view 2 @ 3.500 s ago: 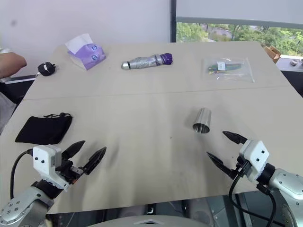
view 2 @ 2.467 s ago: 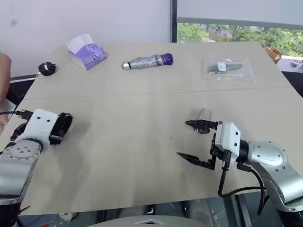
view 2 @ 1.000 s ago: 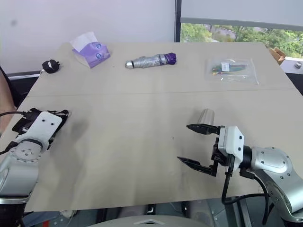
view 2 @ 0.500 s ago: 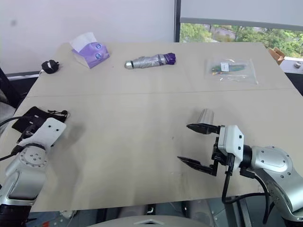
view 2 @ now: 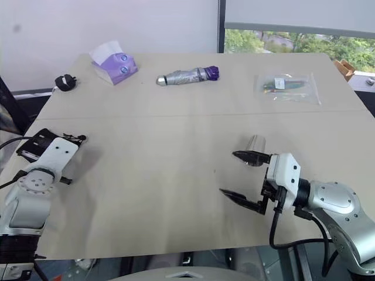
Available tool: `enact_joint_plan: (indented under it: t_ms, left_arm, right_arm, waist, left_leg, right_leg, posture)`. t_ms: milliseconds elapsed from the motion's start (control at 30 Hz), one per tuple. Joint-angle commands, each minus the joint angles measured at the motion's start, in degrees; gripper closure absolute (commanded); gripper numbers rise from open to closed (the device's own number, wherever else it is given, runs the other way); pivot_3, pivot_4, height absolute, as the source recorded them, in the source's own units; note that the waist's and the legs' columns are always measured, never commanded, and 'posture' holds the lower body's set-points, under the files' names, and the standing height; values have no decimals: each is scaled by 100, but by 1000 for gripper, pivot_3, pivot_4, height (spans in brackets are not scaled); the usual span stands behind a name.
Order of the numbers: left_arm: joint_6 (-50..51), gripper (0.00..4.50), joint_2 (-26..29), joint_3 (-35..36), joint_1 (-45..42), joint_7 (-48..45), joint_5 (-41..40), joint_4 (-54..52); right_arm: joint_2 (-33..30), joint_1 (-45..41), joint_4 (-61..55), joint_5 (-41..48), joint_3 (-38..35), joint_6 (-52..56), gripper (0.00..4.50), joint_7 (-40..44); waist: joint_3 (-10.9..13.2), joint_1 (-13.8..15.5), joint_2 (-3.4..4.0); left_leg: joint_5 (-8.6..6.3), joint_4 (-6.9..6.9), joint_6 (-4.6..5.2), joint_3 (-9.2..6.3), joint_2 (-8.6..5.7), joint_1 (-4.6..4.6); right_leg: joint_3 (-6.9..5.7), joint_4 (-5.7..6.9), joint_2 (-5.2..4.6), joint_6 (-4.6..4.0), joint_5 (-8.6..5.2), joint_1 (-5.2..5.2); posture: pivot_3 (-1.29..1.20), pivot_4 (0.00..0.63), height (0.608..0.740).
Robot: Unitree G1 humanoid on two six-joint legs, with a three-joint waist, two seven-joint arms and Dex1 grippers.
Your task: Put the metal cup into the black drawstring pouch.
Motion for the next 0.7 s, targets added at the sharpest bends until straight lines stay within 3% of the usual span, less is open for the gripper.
enact_joint_plan:
  t_ms: [33,233,533,633,700]
  left_arm:
    - [-1,4444,-233,552,-89,-708,-937,-561]
    - [1823,4444,-536,1093,-324,-1868,-2873,-2059]
    - [2559,4444,-745,266,-922,-1382,-3039,-2603]
    - [2605,4500,-712,89,-1065,-1349,-3078,-2732]
    - [2676,4500,-678,94,-1172,-1382,-3168,-2749]
  right_arm:
    - [-53,1,-258,-488,-28,276,0,-605]
    - [-694,53,-139,-2210,150,904,0,-1433]
    - [-419,-1001,1239,-3360,1064,986,0,-1784]
    - [-145,-1349,1611,-3634,1154,1240,880,-2081]
    - [36,-1453,1660,-3649,1082,1443,1752,-2170]
  waist:
    - [0,-1,0]
    - [-7,-5,-18]
    - [-7,-39,-17]
    - [-6,-40,-17]
    - [-5,-33,-16]
  left_leg:
    - [0,1,0,3,0,0]
    - [0,12,0,5,-7,-14]
    - [1,12,0,6,-12,9]
    - [1,11,0,7,-12,5]
    - [1,11,0,10,-14,2]
  right_leg:
    - [2,0,-2,0,0,0]
    - [-1,-2,-8,1,0,-1]
    - [25,14,64,1,-1,2]
    - [27,14,67,0,-1,1]
    - [33,12,65,1,-1,-1]
  posture:
    - [0,150,740]
    - [0,150,740]
    - [0,150,740]
    - [0,150,740]
    - [0,150,740]
